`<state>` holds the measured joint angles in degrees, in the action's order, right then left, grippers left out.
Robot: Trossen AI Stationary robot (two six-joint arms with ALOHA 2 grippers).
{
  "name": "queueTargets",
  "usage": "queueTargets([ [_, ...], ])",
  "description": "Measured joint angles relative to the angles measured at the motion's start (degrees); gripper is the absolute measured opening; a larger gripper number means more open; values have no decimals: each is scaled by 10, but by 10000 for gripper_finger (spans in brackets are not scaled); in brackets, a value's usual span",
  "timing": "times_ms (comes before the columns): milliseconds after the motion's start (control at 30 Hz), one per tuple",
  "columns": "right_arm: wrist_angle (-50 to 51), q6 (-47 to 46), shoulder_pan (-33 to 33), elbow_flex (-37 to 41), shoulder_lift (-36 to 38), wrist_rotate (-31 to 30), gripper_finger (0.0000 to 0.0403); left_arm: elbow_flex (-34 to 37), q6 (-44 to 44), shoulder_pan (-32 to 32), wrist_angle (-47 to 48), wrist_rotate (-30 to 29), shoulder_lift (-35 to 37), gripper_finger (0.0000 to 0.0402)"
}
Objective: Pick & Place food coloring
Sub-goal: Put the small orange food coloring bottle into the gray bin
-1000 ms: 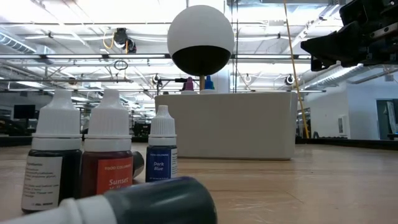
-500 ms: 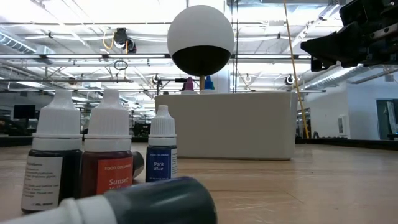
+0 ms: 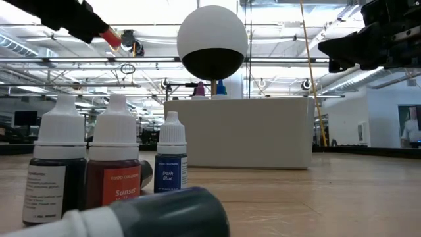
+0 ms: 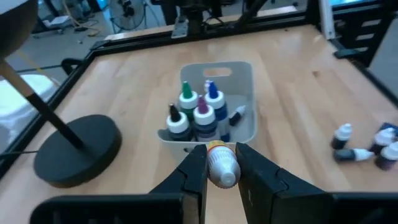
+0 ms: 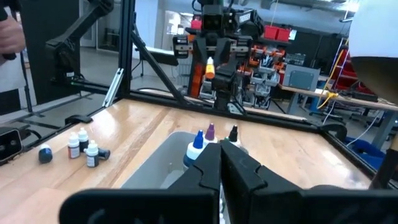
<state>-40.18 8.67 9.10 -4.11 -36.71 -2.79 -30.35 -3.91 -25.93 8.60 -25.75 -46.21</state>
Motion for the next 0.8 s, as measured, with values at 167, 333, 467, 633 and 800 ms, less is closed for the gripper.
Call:
queueTargets([
  [167,2,46,0,4,0,-1,0,-2,21,29,-19,-2,-7,66],
  [333,2,72,0,5,-1,-1,0,-4,-37,73,-54,14,-8,66],
  [467,-6,93,0,5,-1,-1,0,-54,-61,111,9,55,-52,66],
  [633,-30,117,0,6,0,-2,0,-191,-37,161,106,112,-185,66],
  [800,-33,120,0,7,0,-2,0,-345,42,180,162,170,-334,66],
])
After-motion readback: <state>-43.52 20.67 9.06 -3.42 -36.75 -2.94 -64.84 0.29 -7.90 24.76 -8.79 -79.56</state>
